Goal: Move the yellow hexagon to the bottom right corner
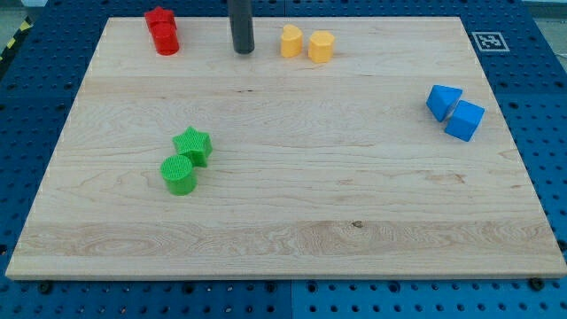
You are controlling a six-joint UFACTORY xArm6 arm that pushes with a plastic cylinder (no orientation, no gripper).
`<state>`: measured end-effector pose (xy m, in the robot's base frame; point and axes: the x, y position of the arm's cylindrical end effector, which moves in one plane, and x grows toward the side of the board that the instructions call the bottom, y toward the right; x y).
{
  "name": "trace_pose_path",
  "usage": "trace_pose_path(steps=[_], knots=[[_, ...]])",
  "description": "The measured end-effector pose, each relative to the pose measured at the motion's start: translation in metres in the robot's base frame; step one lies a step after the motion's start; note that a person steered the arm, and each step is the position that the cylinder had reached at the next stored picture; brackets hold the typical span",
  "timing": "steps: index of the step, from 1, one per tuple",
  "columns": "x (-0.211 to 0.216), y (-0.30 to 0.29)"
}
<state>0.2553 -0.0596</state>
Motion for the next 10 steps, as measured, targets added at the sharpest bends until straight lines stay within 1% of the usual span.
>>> trace_pose_path(steps=[1,2,3,4,5,6,8,10], knots=[[-0.035,0.038],[-0.046,0.090],[-0.046,0.099],[-0.046,0.092],[-0.043,0.122],[-0.034,0.134],[-0.007,0.119],[0.045,0.115]])
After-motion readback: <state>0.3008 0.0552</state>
